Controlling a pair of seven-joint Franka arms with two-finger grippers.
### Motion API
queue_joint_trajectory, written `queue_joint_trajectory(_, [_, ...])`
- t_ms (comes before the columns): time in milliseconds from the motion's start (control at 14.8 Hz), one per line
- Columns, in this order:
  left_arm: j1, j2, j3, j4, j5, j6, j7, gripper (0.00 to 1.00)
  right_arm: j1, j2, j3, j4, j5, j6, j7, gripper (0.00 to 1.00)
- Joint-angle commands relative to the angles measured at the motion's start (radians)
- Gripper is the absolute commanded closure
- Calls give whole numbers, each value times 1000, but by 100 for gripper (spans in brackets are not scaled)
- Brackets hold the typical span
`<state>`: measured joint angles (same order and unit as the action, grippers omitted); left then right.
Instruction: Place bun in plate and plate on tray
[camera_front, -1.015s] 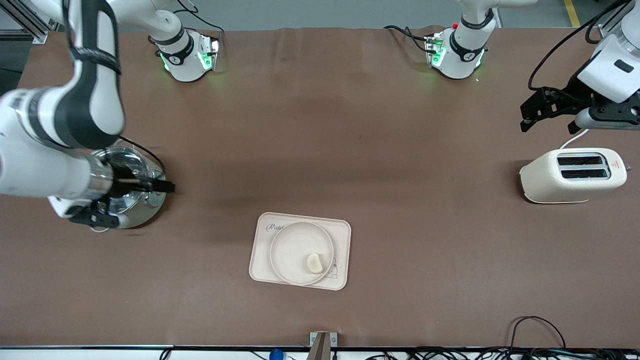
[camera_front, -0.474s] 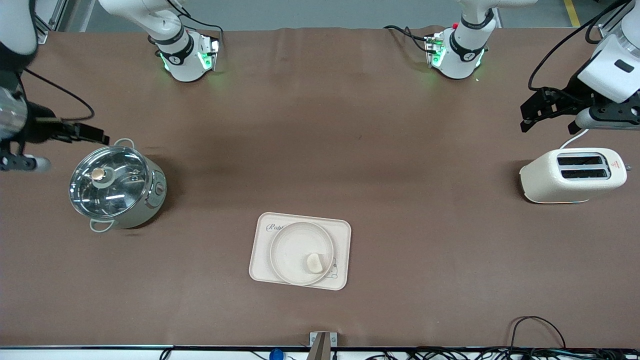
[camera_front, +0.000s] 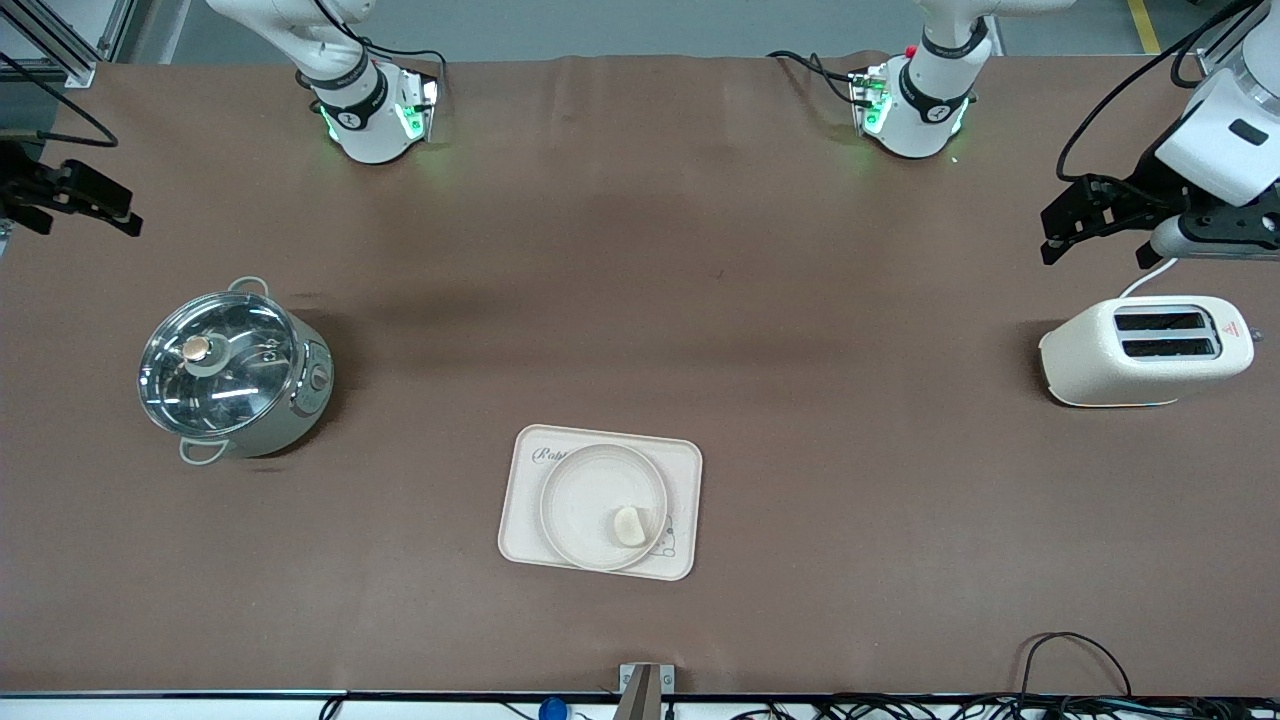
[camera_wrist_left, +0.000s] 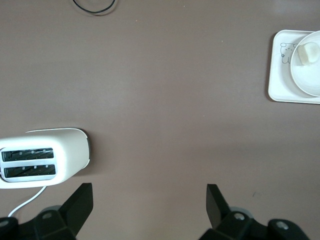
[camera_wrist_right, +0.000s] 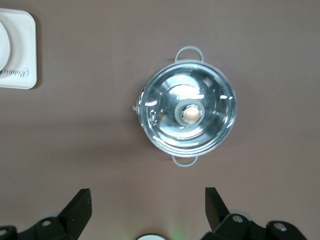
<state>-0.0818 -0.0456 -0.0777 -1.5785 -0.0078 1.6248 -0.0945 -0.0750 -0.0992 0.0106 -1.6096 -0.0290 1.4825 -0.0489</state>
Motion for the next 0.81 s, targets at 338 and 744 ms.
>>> queue_joint_trajectory(338, [4, -14, -1, -11, -6, 6, 7, 0, -20, 1, 22, -7, -20, 31, -14, 0])
queue_joint_trajectory(744, [5, 1, 4, 26, -3, -32, -2, 0, -20, 3, 23, -6, -11, 30, -14, 0])
